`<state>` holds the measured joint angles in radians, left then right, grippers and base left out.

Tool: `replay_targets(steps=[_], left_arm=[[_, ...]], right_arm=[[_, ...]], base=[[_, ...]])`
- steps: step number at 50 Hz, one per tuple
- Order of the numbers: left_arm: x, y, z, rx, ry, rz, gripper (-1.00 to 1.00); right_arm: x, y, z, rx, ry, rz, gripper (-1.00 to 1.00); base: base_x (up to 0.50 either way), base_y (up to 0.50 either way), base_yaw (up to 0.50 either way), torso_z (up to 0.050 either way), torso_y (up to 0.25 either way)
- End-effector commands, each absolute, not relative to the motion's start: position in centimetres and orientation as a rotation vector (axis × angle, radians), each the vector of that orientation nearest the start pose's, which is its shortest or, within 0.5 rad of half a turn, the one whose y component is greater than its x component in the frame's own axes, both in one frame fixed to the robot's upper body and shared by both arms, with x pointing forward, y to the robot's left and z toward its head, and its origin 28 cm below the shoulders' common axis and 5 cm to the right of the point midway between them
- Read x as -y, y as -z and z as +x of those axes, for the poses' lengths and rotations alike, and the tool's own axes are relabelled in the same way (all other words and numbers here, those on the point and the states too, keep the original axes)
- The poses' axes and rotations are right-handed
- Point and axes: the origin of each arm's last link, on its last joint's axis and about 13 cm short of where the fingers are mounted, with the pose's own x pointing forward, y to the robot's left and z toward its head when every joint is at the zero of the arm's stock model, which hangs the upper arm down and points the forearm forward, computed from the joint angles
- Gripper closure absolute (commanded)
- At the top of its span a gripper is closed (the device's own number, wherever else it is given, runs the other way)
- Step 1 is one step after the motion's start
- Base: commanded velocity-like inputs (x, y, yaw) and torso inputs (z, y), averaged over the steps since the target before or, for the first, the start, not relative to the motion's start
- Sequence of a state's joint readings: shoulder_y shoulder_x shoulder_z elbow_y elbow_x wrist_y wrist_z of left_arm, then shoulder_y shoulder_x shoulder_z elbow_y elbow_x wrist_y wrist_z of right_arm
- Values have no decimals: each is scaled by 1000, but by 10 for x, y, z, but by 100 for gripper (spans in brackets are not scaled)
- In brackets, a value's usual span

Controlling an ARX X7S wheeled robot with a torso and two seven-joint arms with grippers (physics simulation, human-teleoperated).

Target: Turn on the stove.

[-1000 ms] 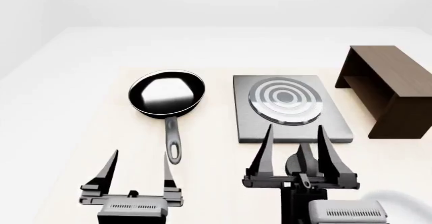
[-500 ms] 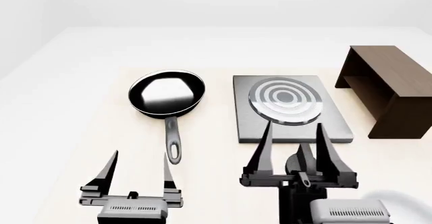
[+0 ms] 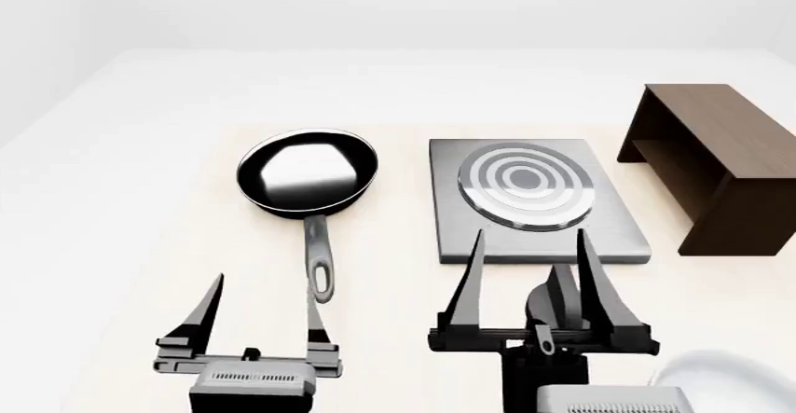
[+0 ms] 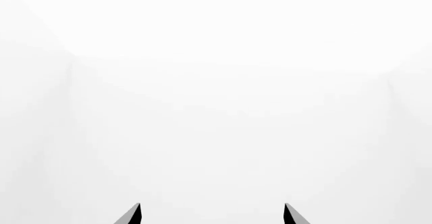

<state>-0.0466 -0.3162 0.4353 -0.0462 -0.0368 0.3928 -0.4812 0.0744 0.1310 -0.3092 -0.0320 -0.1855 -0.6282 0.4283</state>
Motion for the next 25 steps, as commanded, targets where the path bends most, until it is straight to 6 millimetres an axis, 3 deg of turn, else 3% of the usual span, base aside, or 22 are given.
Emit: replay_targets(steps=[1,25], left_arm=[[-196,-27,215,344,-8,129,-100],[-200,-31,210,343,-8,129,-100]], right_arm=[[62,-65,218,773,42,-120,-100],[68,-48,224,679,56,-112,-100]], base=[[0,0,0,0,0],[0,0,0,0,0]])
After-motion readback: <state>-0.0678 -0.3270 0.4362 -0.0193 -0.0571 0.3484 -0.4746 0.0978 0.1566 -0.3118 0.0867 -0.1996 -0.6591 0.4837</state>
